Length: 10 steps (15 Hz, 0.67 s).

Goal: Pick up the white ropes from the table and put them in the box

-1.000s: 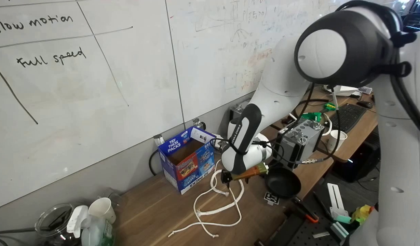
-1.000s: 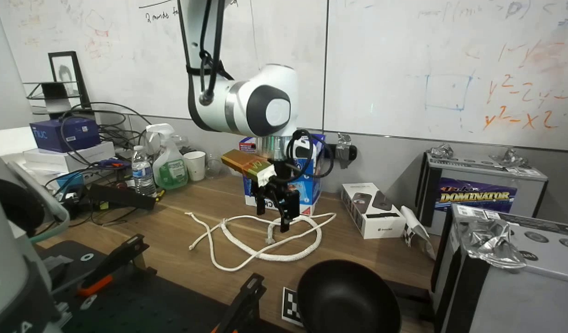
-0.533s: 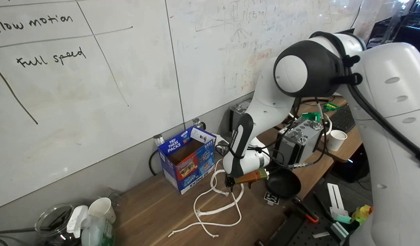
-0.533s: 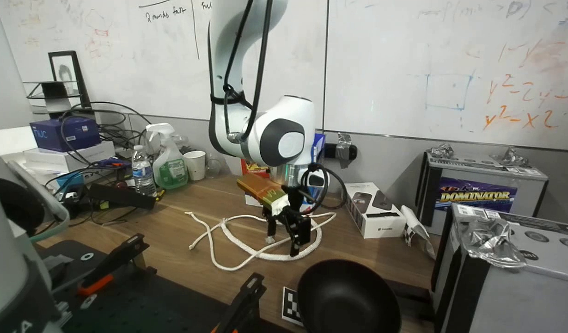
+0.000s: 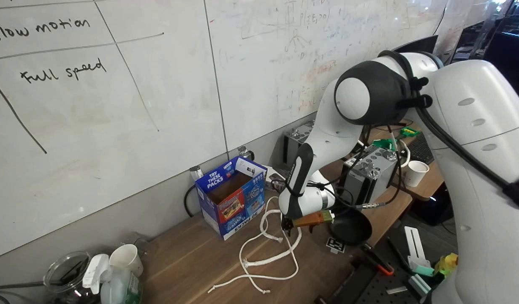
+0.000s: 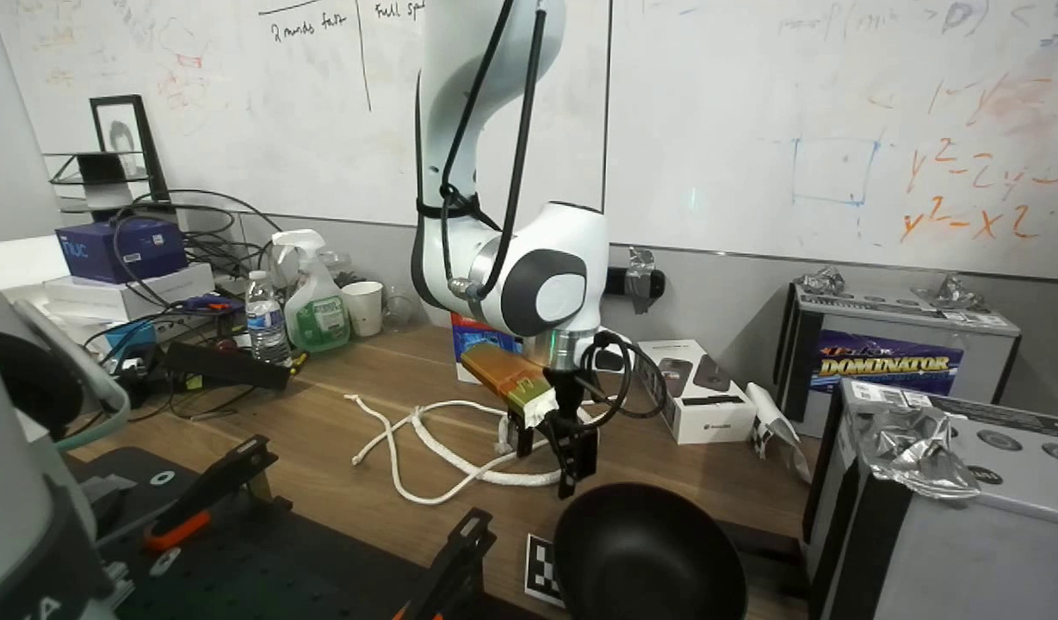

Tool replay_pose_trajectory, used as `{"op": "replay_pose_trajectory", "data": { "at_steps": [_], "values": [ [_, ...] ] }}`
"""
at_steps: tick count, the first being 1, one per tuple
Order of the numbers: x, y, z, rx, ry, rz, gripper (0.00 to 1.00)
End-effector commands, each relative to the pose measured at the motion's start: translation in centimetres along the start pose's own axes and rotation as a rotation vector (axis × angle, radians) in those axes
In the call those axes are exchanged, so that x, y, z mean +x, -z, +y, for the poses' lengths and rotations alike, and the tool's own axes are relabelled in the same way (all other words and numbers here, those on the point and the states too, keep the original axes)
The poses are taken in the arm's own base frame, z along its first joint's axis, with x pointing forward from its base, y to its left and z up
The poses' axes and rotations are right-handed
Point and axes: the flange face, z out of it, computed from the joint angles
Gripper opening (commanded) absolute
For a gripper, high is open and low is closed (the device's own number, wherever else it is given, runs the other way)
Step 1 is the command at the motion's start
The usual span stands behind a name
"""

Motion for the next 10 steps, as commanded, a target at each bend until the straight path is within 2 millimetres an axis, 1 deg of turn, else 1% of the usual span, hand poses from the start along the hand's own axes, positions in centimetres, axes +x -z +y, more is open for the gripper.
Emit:
{"op": "replay_pose_trajectory", "data": {
  "at_steps": [1,10],
  "values": [
    [0.80,-0.15,-0.19,0.017,-0.005,0.028,1.00],
    [0.84,-0.09,-0.14,0.017,-0.004,0.040,1.00]
  ]
}}
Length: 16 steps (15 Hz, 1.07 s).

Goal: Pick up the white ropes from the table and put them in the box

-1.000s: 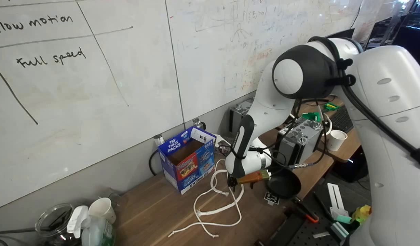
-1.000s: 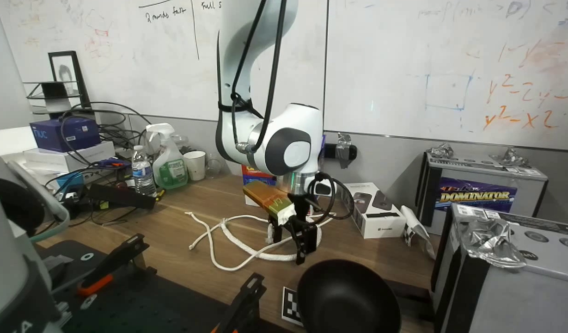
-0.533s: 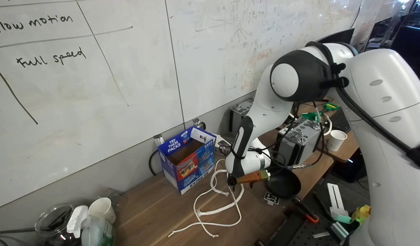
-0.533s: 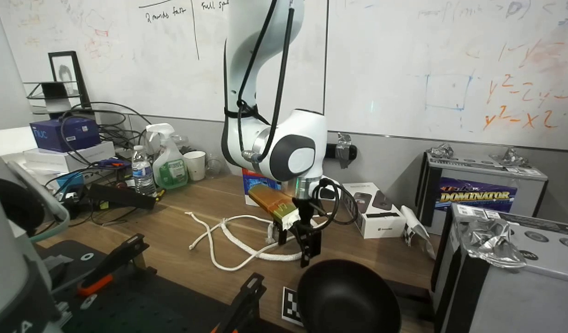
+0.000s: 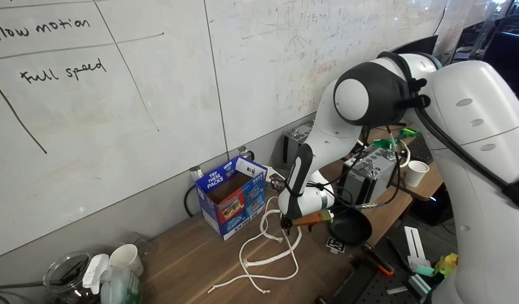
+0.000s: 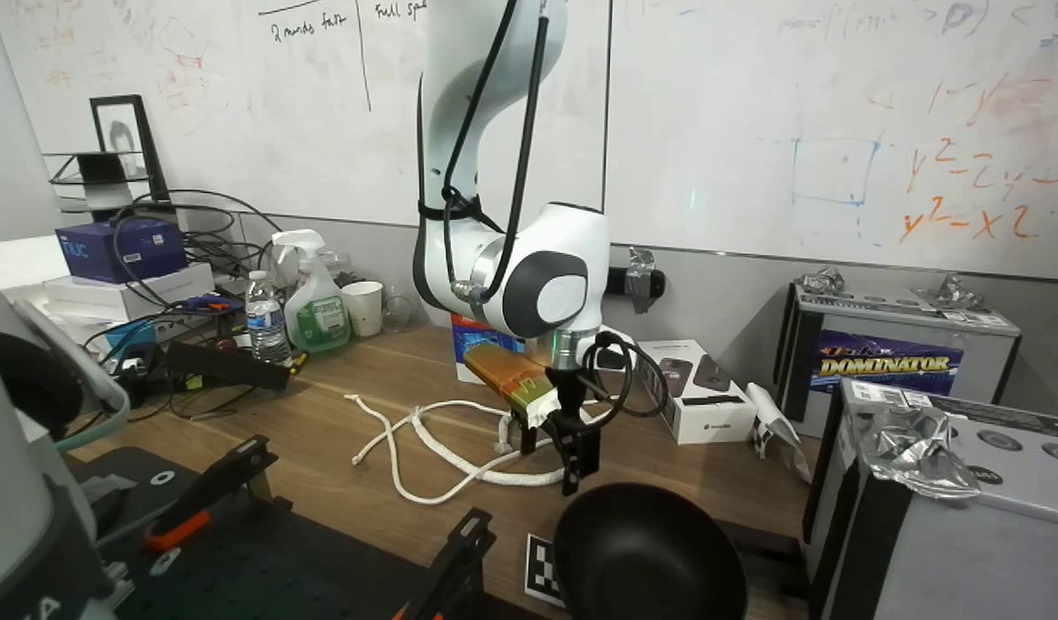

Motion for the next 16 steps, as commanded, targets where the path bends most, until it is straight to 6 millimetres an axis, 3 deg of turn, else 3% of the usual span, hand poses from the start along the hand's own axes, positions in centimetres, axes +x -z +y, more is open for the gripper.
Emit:
{"op": "replay_pose_trajectory", "data": {
  "at_steps": [1,3,11,14,16],
  "values": [
    [0.43,-0.18,-0.05,0.011,-0.002,0.024,0.75],
    [0.42,-0.31,-0.03,0.011,-0.004,0.021,0.68],
    [0.51,-0.33,0.13,0.004,-0.006,0.020,0.08],
    [0.52,-0.17,0.50,-0.004,-0.012,0.010,0.01],
    [0.46,0.07,0.33,-0.008,-0.013,0.004,0.07]
  ]
}}
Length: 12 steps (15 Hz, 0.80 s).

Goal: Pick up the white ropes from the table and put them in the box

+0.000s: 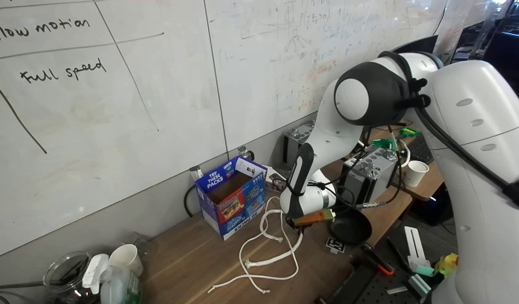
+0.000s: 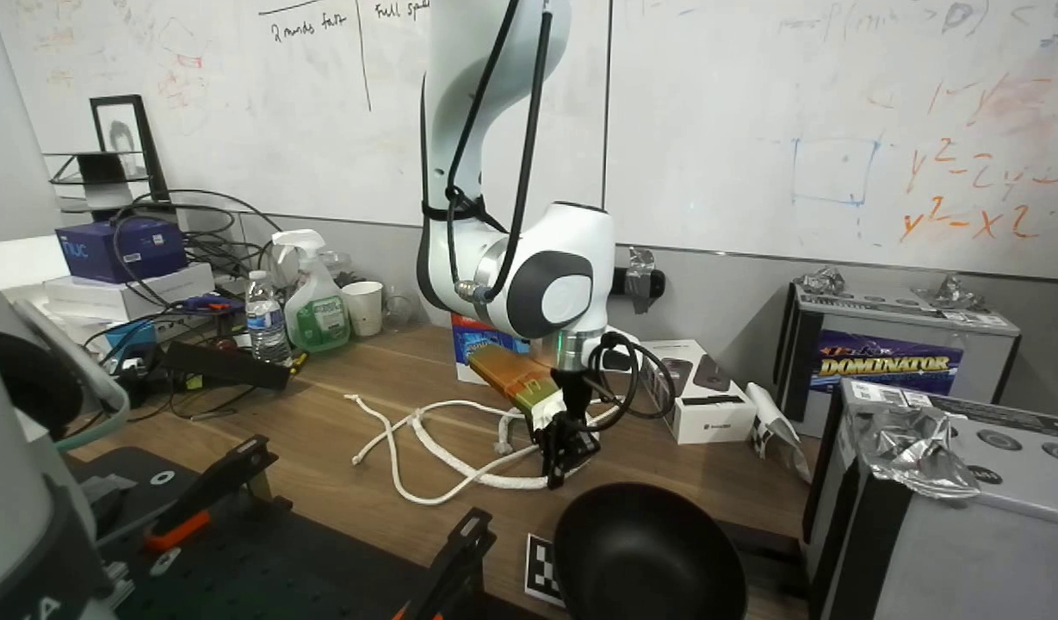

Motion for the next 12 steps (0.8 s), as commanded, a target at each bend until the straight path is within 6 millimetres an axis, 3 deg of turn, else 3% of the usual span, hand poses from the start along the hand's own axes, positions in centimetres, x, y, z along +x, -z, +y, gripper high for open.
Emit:
{"op": "replay_pose_trajectory", "data": {
  "at_steps": [1,6,12],
  "values": [
    [0.1,0.8,-0.6,-0.004,-0.003,0.001,0.06],
    [-0.1,6.7,-1.9,-0.005,-0.017,0.054,0.06],
    [-0.4,17.8,-3.5,-0.026,-0.031,0.188,0.05]
  ]
}}
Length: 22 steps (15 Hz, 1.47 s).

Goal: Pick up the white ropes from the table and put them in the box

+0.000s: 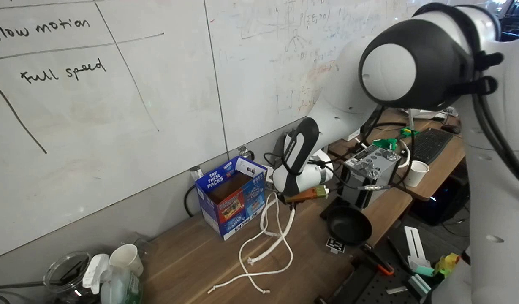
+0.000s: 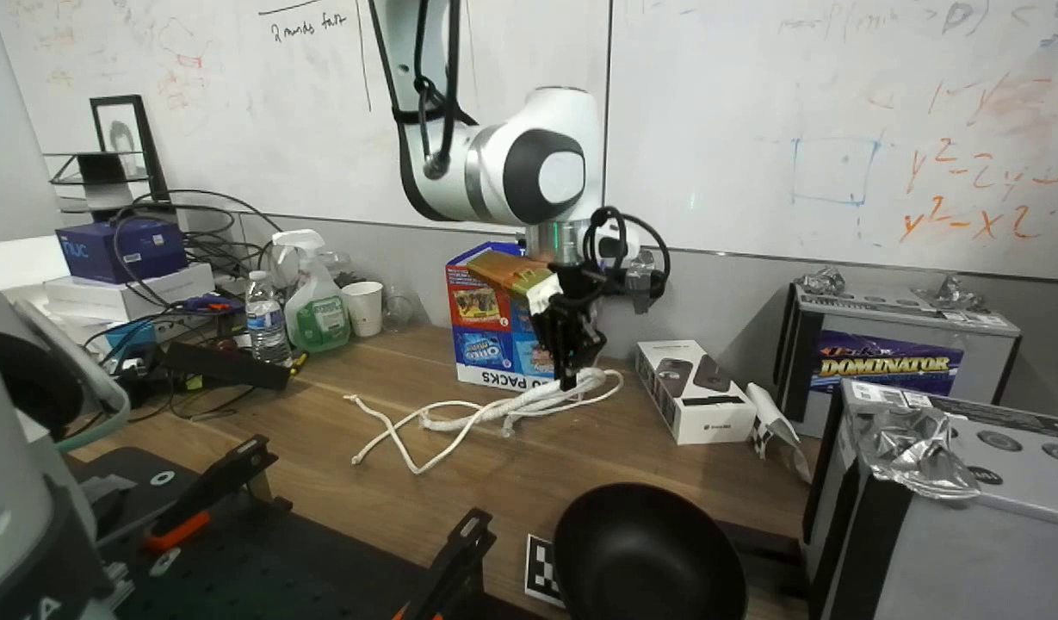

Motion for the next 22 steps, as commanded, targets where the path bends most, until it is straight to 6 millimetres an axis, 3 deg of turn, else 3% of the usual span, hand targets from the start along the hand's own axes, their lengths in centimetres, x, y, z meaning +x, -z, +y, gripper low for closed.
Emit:
{"op": "replay_pose_trajectory", "data": {
  "at_steps": [1,7,15,18,22],
  "values": [
    [-0.5,7.8,-0.7,-0.025,-0.009,0.081,0.05],
    [0.3,20.7,-3.3,-0.123,-0.004,0.270,0.05],
    [-3.5,38.5,-8.2,-0.141,-0.044,0.420,0.05],
    [-4.0,42.6,-9.8,-0.129,-0.048,0.467,0.05],
    [-2.4,44.7,-12.1,-0.063,-0.068,0.498,0.05]
  ]
}}
